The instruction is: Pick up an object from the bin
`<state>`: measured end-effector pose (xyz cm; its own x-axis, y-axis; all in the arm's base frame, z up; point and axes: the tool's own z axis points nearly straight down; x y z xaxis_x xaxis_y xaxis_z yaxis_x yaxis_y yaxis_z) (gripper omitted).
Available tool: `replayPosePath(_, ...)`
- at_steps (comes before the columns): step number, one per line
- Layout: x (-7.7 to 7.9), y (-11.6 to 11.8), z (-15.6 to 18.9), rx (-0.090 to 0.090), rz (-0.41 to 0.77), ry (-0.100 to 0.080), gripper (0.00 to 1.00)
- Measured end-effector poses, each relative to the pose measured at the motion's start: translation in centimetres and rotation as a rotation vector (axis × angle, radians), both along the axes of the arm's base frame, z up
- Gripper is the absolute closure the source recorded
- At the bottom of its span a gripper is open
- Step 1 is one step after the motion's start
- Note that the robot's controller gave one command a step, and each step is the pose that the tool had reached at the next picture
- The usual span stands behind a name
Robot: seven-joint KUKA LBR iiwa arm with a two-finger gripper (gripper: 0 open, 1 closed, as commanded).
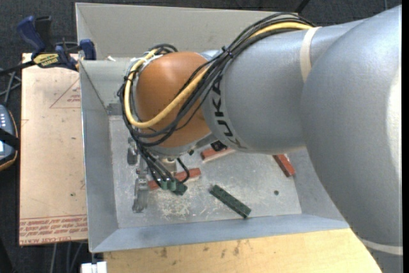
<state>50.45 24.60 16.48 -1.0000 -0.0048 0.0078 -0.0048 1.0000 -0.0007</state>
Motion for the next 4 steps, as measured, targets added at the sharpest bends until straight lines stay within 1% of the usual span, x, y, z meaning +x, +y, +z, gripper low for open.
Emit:
replayPosePath(1, 0.2, -0.1, 0.4, 0.002, -0.004, -0.007, 0.00)
replayPosePath(2, 3.7, -3.7, -2.4, 0.005, 0.043, -0.012, 0.00)
replayPosePath(3, 1.7, -5.7, -9.5, 0.003, 0.198, -0.007, 1.00)
replayPosePath(4, 1.7, -5.7, -9.5, 0.003, 0.198, -0.007, 1.00)
